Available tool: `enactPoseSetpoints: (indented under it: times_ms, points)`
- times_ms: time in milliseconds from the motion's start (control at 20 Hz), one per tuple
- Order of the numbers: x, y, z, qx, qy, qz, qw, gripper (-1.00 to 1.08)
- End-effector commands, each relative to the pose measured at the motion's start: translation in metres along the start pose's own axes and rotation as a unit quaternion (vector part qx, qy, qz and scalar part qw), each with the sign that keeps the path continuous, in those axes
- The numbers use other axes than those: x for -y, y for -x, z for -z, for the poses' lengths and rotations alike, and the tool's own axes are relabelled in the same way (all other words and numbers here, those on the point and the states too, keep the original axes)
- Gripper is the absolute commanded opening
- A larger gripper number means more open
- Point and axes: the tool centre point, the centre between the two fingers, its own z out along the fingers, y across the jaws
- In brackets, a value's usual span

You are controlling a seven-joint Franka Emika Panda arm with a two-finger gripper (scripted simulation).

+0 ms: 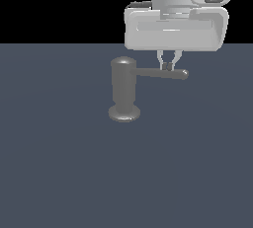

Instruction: Turn on the faucet by rotating a designated handle.

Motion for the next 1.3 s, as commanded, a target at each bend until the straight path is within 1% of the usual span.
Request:
enactPoseSetpoints:
  times_ms: [0,1250]
  points:
    - [-0.005,-0.007,-0.008,0.006,0.0,0.002,1.0,-1.0]
    - [-0.07,-0.076,-0.02,0.018,0.001,-0.007,0.9998,-1.0]
